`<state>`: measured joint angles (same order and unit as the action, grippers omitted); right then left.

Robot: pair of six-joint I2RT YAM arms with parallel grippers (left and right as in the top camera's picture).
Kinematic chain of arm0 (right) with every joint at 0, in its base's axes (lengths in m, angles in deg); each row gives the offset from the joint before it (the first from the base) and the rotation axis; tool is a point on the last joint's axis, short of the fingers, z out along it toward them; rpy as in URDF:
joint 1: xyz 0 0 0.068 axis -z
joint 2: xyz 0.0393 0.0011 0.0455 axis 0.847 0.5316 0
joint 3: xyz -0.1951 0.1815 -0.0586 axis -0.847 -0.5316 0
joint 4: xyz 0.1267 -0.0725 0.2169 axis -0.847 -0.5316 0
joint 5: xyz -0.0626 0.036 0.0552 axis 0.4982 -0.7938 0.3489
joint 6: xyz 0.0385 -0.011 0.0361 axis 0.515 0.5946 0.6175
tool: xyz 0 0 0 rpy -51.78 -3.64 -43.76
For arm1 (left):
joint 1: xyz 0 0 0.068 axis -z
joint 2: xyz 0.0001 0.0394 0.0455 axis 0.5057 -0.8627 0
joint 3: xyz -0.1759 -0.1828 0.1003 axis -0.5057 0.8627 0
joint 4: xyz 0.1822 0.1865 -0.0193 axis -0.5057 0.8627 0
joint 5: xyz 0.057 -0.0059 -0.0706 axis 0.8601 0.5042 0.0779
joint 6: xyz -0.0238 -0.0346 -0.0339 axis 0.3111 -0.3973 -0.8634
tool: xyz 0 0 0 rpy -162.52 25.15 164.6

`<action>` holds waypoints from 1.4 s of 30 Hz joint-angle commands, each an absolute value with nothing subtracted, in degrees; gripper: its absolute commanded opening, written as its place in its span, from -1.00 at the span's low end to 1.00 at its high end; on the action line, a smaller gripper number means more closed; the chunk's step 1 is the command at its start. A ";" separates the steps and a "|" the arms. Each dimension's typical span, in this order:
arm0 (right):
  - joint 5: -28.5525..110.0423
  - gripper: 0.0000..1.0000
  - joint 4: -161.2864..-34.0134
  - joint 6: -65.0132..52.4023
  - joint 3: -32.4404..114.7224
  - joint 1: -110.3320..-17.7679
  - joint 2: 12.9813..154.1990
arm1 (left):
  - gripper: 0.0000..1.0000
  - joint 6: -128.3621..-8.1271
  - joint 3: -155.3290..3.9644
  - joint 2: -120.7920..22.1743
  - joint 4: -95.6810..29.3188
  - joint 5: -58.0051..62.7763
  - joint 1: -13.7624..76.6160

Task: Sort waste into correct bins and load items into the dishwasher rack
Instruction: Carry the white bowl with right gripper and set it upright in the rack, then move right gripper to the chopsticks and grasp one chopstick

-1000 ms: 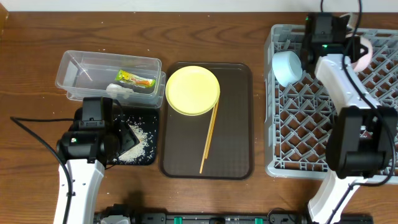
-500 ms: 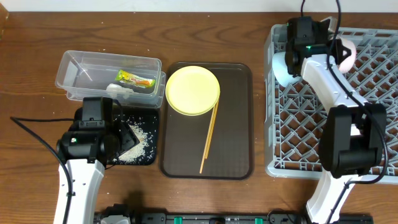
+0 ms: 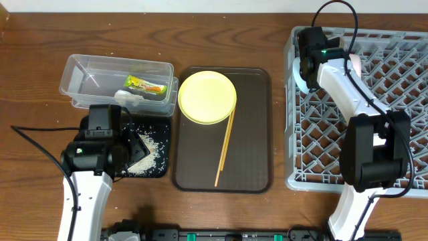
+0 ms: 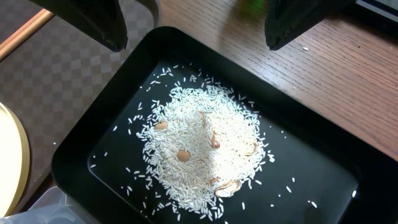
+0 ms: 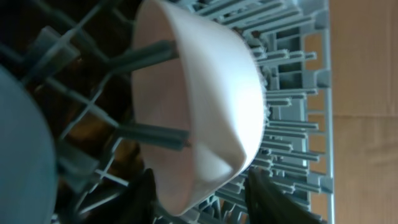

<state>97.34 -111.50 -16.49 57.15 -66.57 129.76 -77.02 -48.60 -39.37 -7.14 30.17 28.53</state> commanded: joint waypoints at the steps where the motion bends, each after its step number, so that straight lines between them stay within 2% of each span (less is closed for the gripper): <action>1: 93.26 0.04 -111.67 -14.44 57.13 -66.53 124.50 | 0.47 -77.33 -48.21 -39.07 -6.79 30.47 28.20; 3: 89.58 0.12 -111.67 -14.44 57.13 -66.09 121.00 | 0.48 -77.33 -48.21 -39.07 -6.79 30.47 28.20; 8: 75.11 0.51 -111.80 -14.46 57.13 -65.02 111.27 | 0.48 -77.33 -48.21 -39.07 -6.79 30.47 28.20; 11: 63.84 0.56 -113.18 -14.46 57.11 -65.04 107.05 | 0.48 -77.33 -48.21 -39.07 -6.79 30.47 28.20; 15: 42.92 0.52 -117.40 -14.46 57.11 -65.70 104.69 | 0.48 -77.33 -48.21 -39.07 -7.01 30.47 28.20; 18: 34.77 0.47 -120.55 -14.41 56.32 -68.08 105.11 | 0.49 -77.35 -48.21 -39.07 -7.09 30.47 28.20; 27: 34.11 0.41 -117.35 -8.32 45.96 -81.50 105.52 | 0.48 -77.33 -48.21 -39.07 -7.05 30.47 28.20; 34: 45.35 0.30 -108.70 0.99 35.82 -92.21 105.83 | 0.48 -77.33 -48.21 -39.07 -7.03 30.47 28.20; 42: 54.33 0.22 -97.97 6.02 27.23 -99.47 105.85 | 0.48 -77.33 -48.21 -39.07 -7.03 30.47 28.20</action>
